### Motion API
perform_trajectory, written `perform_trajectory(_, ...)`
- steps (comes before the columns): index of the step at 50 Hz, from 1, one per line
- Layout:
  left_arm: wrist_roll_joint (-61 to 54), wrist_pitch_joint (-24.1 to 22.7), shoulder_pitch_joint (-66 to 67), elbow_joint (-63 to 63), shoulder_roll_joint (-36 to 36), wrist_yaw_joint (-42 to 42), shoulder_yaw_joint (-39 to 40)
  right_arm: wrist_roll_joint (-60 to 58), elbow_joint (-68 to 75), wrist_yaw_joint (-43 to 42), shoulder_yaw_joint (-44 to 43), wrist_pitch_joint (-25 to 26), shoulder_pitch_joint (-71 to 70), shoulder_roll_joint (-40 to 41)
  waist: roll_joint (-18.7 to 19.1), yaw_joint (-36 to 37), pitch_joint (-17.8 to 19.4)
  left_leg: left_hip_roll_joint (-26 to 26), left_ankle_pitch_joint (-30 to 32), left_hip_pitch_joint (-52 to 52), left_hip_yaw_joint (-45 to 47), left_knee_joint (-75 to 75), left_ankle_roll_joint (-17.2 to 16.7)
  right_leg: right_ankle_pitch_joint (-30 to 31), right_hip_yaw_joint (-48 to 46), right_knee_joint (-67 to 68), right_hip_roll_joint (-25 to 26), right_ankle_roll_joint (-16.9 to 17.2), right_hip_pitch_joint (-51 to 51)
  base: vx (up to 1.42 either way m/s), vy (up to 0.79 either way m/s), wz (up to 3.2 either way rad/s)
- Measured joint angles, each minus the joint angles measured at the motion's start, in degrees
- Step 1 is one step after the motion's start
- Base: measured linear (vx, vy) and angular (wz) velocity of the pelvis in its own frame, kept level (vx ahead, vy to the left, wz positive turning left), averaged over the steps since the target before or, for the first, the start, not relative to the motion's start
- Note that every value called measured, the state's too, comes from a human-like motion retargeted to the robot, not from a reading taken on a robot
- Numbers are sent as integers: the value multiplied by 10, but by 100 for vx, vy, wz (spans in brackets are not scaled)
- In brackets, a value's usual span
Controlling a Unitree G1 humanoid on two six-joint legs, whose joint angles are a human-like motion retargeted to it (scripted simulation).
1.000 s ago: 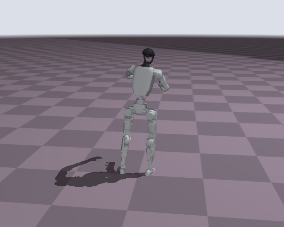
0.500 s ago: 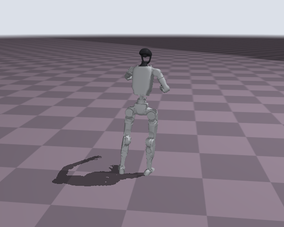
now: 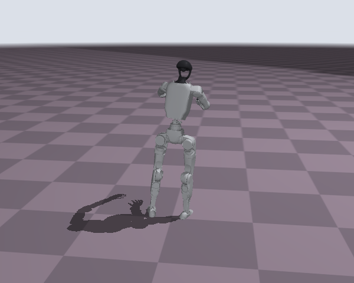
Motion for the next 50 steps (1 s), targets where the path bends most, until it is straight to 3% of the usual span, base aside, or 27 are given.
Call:
perform_trajectory(5, 16, 3, 4, -39, 22, 23, 21, 9, -266, 54, -55, -50, 314, -103, -9, -22, 8, -5, -2, -5, -24, 0, 7, -20, -19, 26, -12, 0, -5, 4, 3, 38)
perform_trajectory(10, 25, -8, 21, -80, 38, 29, 24, 52, -313, 109, -101, -75, 463, -115, -7, -19, 9, -6, -4, -6, -31, 1, 12, -30, -24, 47, -15, 0, -12, 1, 0, 9)
perform_trajectory(15, 24, -3, 31, -85, 22, 12, 16, 2, -237, 36, -61, -47, 291, -86, 9, 9, -1, -8, -11, -3, -20, 11, 20, -27, -10, 46, -17, 0, -11, -2, 1, -19)
perform_trajectory(21, 16, -5, 11, -37, -15, -6, -9, -13, 64, 5, -30, 2, -7, 13, 27, 36, -12, 0, -18, -4, -5, 27, 15, -11, 4, 23, -7, 0, -3, -2, -2, -17)
perform_trajectory(25, 10, -5, -11, 3, -37, -4, -34, 41, 234, 9, -24, 22, -105, 59, 25, 36, -16, 2, -18, -4, -7, 29, 14, -6, 2, 15, -5, 0, 3, 0, 0, 0)
perform_trajectory(28, 9, 0, -17, 12, -40, 4, -38, 70, 198, 6, -18, 8, -67, 50, 15, 25, -15, -2, -17, -4, -15, 27, 16, -9, -4, 19, -10, 0, 6, 2, 3, 22)
perform_trajectory(34, 32, 8, 0, -15, -30, 25, -6, -27, -116, -5, -9, -32, 216, -74, -4, 2, -8, -9, -14, -6, -36, 22, 22, -24, -22, 38, -21, 0, 4, 3, 3, 29)
perform_trajectory(40, 38, 5, 29, -78, 2, 20, 17, 38, -308, 86, -81, -83, 505, -159, -13, -16, 4, -9, -9, -11, -49, 16, 16, -32, -39, 49, -23, 0, -2, 1, 0, 16)
perform_trajectory(45, 39, 10, 49, -88, -5, 11, 20, 0, -357, 66, -87, -78, 441, -176, -15, -12, -3, -13, -7, -13, -46, 13, 19, -28, -34, 46, -26, 0, -5, -1, 0, -4)
perform_trajectory(50, 23, 23, 38, -52, -34, -2, 6, 3, -206, 10, -39, -43, 144, -96, -5, 10, -8, -11, -11, -12, -30, 20, 20, -16, -17, 33, -22, 0, -5, -5, -1, -28)
